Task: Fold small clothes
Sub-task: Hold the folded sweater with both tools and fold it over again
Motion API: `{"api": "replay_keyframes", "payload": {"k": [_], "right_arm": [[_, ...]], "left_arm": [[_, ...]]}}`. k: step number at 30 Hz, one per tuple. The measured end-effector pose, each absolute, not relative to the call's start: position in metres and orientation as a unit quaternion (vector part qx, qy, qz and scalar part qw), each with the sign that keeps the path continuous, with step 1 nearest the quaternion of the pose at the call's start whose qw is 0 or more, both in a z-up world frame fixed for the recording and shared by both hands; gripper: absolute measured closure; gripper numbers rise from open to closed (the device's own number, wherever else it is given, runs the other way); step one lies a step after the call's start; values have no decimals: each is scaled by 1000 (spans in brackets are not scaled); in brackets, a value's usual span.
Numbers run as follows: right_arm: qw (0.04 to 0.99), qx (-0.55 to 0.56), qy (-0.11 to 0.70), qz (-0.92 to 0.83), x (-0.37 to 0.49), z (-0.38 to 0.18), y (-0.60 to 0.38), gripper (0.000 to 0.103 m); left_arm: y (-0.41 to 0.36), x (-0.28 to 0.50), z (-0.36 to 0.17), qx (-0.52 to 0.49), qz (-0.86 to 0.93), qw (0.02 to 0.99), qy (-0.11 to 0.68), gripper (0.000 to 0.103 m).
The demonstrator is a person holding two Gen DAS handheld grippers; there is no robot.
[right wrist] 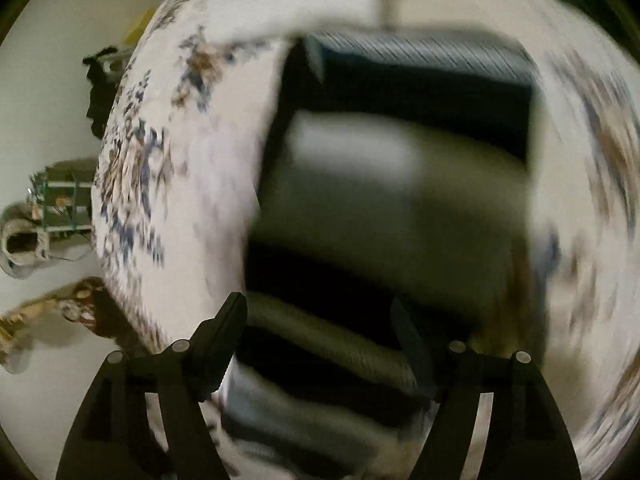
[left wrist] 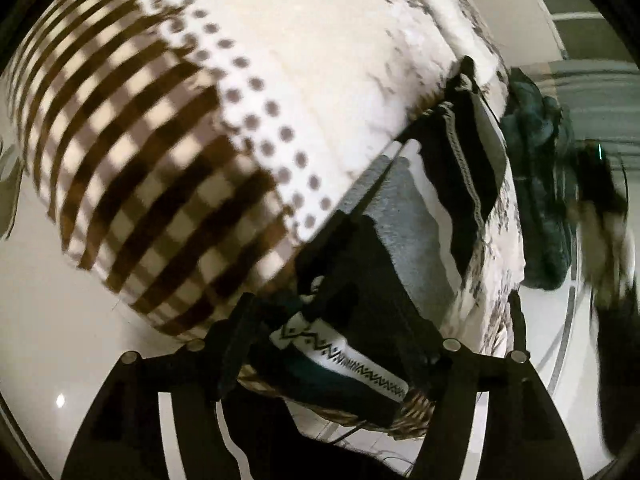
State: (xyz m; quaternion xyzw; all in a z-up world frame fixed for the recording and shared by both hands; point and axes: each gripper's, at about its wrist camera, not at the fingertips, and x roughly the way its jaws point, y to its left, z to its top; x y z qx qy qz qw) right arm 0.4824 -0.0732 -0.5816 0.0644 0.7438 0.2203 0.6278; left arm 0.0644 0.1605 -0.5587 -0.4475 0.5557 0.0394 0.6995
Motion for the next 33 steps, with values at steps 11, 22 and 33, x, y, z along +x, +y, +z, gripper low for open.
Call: {"api": "replay_keyframes", "payload": {"k": [11,22,33], "right_arm": [[456,267,826,199,212,-731,-154,27],[493,349,776,184,147,-732,-153,93],[509,310,792,135,185,-688,-170,43]], "left_arm": [[142,98,-607,-387,-36,694,606,39],[147,88,-584,-399,-91,707,576,90],[169,131,-536,-359,-84,694,618,33]]}}
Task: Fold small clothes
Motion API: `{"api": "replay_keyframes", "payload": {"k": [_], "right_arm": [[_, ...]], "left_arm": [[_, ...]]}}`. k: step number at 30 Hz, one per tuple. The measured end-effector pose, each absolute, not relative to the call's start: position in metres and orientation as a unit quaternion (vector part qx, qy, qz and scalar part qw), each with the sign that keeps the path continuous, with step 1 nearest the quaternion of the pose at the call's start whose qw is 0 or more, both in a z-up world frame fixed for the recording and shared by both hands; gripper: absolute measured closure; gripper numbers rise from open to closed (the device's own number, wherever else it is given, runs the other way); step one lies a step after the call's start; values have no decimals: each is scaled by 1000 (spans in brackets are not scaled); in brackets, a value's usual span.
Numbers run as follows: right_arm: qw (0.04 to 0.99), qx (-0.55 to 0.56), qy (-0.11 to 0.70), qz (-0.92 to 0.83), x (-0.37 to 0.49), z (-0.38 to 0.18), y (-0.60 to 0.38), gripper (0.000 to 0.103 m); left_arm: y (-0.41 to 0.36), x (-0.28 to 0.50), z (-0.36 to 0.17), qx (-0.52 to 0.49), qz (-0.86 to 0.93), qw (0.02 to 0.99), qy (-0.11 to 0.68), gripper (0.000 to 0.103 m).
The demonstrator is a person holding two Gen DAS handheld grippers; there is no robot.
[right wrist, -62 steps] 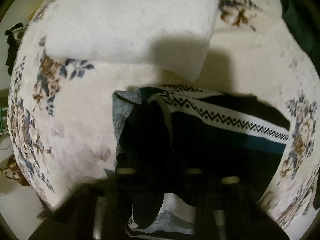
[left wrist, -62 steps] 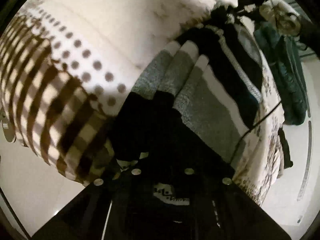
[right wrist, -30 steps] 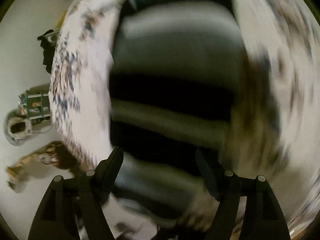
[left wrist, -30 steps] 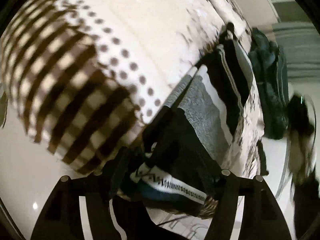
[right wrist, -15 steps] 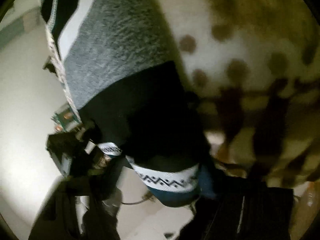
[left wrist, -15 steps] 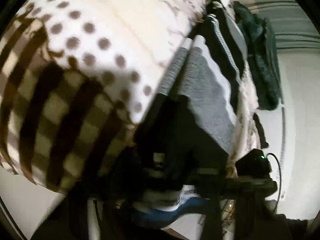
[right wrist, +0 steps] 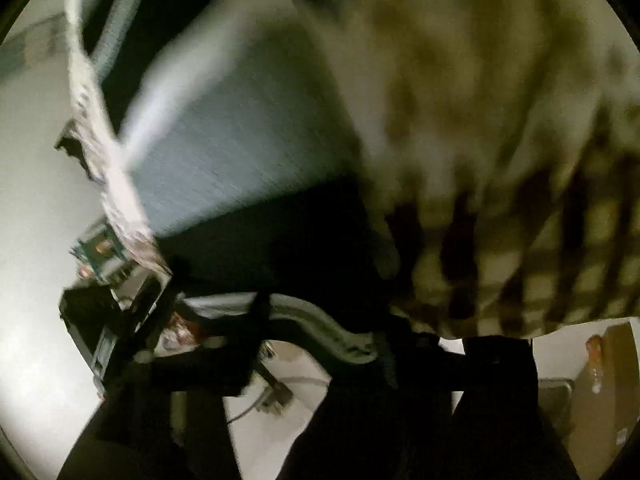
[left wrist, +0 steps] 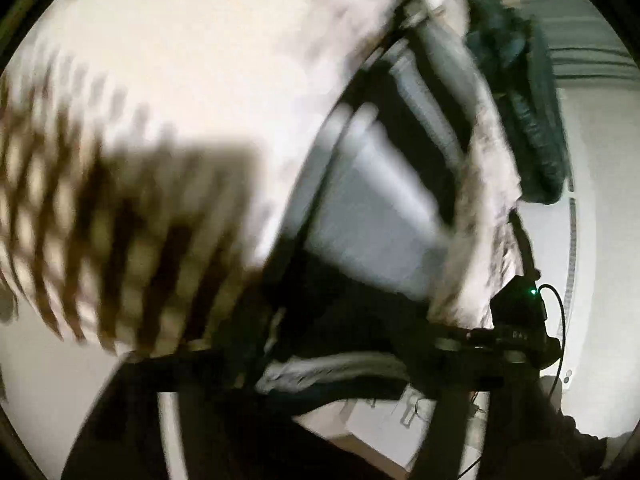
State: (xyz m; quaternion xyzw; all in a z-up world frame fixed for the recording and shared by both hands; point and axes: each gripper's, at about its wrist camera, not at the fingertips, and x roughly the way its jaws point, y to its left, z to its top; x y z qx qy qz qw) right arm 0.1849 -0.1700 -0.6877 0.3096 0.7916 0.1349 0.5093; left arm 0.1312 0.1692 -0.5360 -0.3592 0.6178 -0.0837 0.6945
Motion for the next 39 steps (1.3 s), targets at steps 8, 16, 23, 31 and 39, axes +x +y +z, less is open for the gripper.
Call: {"api": "replay_keyframes", "payload": {"k": [8,16,23,31,39], "right_arm": [[625,339,689,140,381,-626,-204,30],[668,361,640,119,557,-638,-214,30],[628,414,647,125,631,-698,-206,68],[648,373,658,87,646,-704,-204,90],[638,387,647,160,535,-631,-225,33]], "left_arm": [[167,350,-496,-332,-141,769,527,32],[131,530,-566,-298,-182,750,562,32],[133,564,-597,-309,-201,741,561,88],[144,569,-615,-347,-202,729,554,74],[166,477,-535,-345,-198,764,508,31]]}}
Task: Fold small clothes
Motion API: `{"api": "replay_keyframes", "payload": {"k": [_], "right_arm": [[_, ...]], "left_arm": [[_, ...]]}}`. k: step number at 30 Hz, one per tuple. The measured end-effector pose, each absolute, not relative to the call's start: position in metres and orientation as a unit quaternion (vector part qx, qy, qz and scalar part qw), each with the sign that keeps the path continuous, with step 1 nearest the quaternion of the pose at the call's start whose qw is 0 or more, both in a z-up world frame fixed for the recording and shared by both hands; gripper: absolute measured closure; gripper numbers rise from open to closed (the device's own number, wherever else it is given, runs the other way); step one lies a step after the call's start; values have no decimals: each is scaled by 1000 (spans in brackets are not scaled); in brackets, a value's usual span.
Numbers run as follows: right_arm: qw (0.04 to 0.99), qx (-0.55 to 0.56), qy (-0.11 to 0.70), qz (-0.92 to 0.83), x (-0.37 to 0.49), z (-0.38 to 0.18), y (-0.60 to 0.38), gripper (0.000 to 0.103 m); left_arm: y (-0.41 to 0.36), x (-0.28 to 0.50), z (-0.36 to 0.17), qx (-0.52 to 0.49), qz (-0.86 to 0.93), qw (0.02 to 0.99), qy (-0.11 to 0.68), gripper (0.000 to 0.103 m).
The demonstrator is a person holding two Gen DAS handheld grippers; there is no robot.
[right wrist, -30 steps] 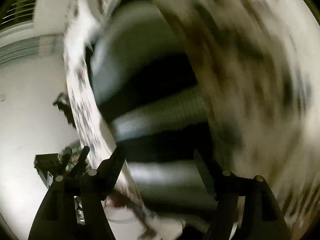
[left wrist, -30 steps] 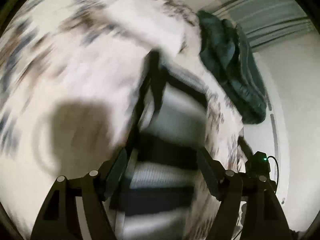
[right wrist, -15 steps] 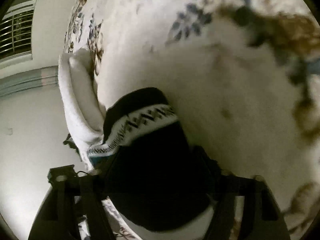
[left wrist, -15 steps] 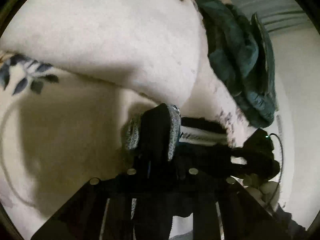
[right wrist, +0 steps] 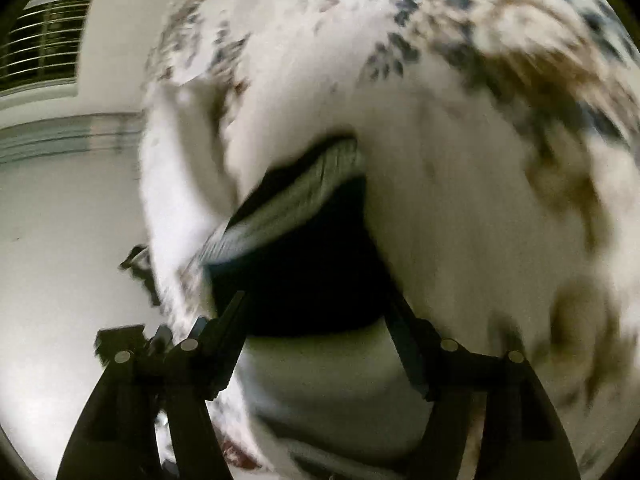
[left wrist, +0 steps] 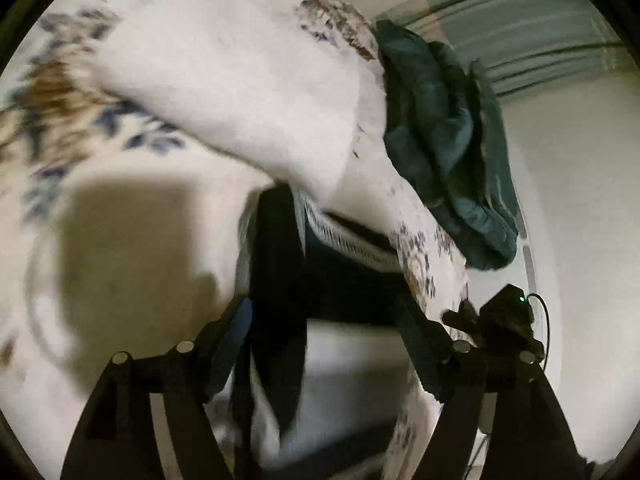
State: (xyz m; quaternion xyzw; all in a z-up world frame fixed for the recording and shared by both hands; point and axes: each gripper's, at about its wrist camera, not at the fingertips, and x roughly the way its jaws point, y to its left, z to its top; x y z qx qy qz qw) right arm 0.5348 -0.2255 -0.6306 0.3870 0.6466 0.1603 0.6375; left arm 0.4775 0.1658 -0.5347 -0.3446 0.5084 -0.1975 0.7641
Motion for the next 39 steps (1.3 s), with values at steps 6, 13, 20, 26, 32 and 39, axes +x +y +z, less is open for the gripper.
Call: {"api": "replay_keyframes", "payload": {"k": [6,13,20,26,32,39], "right_arm": [[580,376,702,172,375,-633,-222,33],[501,388,764,122,215,-692,-226,33],[448,421,776,139,147,-738,-201,33],[455,426,768,151,135,-745,-182,42],[472,435,748,168,130,-721,-169,93],[503,467,694,216,163,-643,-162,94]], "left_arm": [[173,335,-510,-306,-175,759,547,30],[157,183,-565,-328,-123,683,641,30],[132,125,-617,-332,-124,644,678,30],[115,121,-614,-368,-154,636,661,28],[113,115,-588,-363,-148,656,645,90],[119,139,-510,-402,-152,686,587,90]]}}
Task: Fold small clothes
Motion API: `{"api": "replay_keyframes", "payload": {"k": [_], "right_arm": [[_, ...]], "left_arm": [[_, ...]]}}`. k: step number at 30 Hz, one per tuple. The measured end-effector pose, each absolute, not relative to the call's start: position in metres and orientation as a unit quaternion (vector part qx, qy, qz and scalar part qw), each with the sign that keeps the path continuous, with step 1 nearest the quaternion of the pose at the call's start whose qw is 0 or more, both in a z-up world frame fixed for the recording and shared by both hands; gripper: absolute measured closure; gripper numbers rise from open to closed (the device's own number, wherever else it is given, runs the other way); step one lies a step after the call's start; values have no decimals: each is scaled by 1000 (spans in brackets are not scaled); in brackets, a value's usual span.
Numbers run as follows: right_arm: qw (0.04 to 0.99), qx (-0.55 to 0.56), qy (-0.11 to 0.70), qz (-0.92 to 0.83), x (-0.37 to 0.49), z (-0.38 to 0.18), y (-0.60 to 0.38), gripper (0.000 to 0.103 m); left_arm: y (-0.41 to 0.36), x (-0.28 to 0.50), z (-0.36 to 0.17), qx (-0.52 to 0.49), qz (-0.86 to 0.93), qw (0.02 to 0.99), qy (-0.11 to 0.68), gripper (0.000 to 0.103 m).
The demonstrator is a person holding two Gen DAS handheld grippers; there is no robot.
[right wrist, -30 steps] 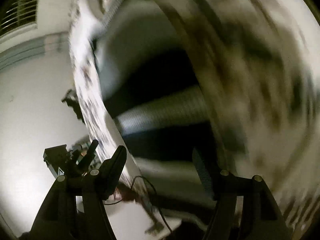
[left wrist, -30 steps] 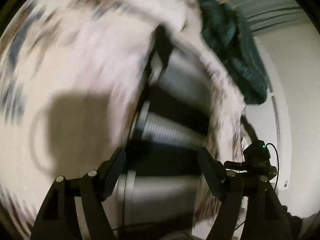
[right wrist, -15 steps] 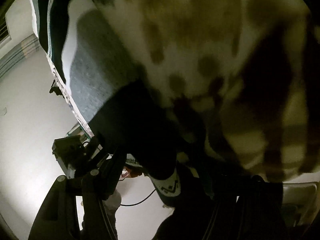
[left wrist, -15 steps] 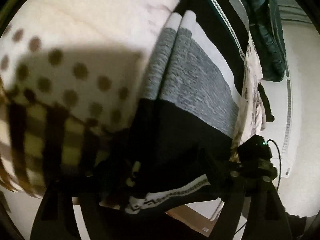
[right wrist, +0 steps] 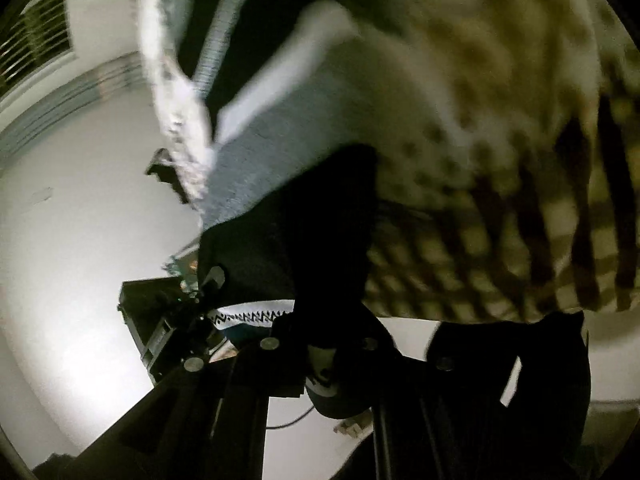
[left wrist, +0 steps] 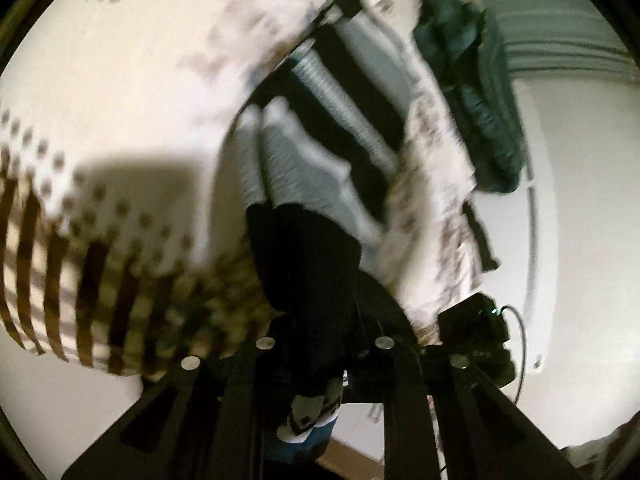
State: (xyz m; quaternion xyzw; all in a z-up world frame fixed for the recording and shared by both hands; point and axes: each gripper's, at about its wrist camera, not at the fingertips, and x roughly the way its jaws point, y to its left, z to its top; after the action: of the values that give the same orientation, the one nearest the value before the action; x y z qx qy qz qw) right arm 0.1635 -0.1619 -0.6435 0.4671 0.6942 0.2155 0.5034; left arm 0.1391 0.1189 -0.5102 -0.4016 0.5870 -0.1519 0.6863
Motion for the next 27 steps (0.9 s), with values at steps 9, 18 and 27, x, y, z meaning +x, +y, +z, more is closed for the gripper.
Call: {"api": "replay_keyframes", "payload": {"k": [9,18,27], "right_arm": [[577,493,612,222,335,-578,-178,94],[592,526,591,156,548,-606,-186,90],[634,498,582,109,628,-618,-228,43]], "left_arm": [[126,297,-452,-410,-180,743,497,90],[139,459,-506,-467,-177,705,503,78],[170,524,-539,-496,-167,686,506,45]]}}
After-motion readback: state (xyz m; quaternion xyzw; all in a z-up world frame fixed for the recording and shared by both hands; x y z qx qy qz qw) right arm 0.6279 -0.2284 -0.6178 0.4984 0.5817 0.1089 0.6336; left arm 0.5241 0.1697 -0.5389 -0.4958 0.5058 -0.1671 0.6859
